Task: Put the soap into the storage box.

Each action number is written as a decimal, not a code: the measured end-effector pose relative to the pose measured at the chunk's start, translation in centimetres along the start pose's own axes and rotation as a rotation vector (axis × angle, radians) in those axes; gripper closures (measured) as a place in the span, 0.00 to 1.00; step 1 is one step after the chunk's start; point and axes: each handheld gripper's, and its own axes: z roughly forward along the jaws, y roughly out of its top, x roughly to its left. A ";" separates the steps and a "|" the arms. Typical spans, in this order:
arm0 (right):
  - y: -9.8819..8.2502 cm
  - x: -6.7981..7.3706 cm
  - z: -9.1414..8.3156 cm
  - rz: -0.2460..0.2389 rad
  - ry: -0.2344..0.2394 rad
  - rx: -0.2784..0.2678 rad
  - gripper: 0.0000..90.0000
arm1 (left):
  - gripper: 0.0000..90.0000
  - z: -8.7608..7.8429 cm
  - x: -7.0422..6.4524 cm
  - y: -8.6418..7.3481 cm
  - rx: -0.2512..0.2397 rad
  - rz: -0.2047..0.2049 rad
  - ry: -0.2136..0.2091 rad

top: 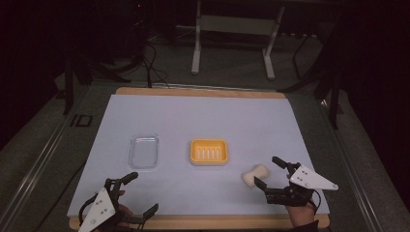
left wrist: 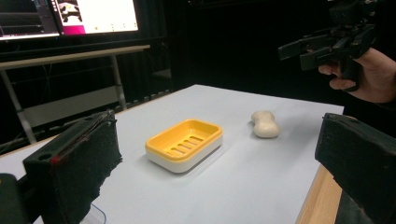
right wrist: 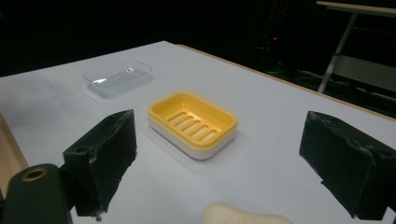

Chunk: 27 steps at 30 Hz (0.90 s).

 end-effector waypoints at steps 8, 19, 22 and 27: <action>0.0 0.2 0.4 -0.014 0.031 0.004 0.12 | 0.00 0.0 -0.1 -0.1 0.032 -0.002 0.020; 1.0 0.1 0.6 -0.009 0.064 0.004 0.14 | 0.00 -0.3 0.1 -0.2 0.039 -0.027 0.021; 1.4 -0.1 0.6 -0.030 0.098 0.030 0.14 | 0.00 -0.4 0.1 -0.1 0.032 -0.030 0.023; 1.8 -1.0 0.6 -0.003 0.150 0.063 0.12 | 0.00 -0.4 0.1 -0.2 0.038 -0.026 0.024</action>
